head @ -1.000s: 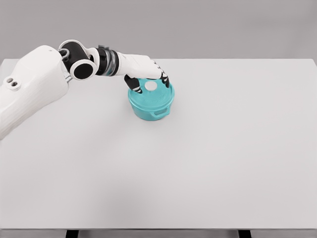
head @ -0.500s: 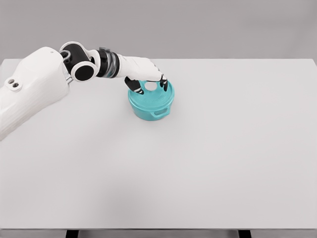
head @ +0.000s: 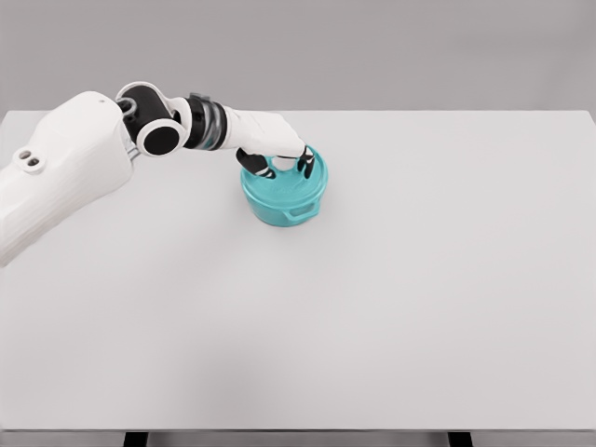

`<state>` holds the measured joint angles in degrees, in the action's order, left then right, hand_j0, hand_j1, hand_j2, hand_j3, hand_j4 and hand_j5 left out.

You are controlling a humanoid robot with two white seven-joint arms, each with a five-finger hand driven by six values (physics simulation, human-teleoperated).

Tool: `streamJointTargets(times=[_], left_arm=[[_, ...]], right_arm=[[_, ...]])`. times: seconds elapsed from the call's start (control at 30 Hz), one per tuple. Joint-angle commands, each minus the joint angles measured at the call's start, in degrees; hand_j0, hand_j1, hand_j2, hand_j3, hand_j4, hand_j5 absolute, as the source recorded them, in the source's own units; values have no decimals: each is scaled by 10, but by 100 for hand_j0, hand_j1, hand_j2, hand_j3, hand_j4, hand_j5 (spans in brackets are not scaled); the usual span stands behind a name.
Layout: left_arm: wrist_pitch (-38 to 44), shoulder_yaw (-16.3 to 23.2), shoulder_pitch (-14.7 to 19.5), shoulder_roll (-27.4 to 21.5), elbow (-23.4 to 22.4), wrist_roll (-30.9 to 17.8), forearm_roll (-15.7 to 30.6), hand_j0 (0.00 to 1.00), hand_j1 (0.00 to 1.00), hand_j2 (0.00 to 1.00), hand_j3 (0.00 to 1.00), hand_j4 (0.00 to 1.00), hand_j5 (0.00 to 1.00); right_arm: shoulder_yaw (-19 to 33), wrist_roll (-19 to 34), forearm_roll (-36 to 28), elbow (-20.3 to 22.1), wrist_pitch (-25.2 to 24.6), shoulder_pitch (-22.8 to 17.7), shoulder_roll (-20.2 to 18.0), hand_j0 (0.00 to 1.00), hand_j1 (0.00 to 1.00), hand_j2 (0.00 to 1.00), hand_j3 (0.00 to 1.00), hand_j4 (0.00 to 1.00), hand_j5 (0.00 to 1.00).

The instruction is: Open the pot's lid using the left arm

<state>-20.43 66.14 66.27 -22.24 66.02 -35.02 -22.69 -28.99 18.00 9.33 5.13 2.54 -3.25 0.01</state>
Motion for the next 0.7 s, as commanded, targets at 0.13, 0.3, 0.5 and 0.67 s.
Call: streamJointTargets(times=[0.13, 0.3, 0.5, 0.67], left_arm=[[0, 0, 0, 0, 0, 0, 1, 51, 51, 51, 51, 51, 51], [-1, 0, 1, -2, 1, 0, 1, 48, 48, 48, 48, 48, 48], [-2, 0, 6, -9, 3, 0, 1, 48, 48, 48, 48, 48, 48], [-11, 0, 21, -22, 3, 0, 1, 48, 48, 48, 48, 48, 48]], right_arm=[[0, 0, 0, 0, 0, 0, 0, 100, 100, 100, 100, 100, 100], [0, 0, 0, 0, 0, 0, 0, 100, 100, 100, 100, 100, 100], [0, 0, 0, 0, 0, 0, 0, 100, 100, 100, 100, 100, 100], [0, 0, 0, 1, 0, 0, 0, 100, 100, 100, 100, 100, 100]])
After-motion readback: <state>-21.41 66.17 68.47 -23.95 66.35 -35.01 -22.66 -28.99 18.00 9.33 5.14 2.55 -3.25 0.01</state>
